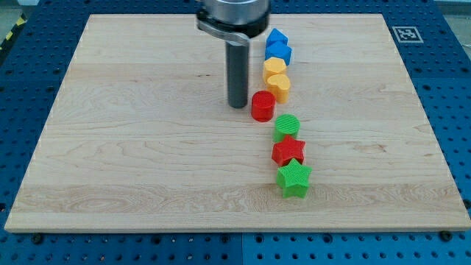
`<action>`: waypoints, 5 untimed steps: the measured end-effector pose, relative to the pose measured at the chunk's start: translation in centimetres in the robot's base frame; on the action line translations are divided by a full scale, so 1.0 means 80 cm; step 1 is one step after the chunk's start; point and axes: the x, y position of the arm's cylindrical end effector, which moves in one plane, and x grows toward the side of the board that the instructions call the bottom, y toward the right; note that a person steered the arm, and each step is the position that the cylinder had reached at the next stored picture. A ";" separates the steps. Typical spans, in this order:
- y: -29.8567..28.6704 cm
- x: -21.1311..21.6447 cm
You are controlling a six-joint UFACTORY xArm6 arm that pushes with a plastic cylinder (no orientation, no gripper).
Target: Place the red circle in between the yellow heart and green circle
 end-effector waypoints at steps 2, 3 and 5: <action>0.044 0.002; 0.043 -0.002; -0.071 -0.004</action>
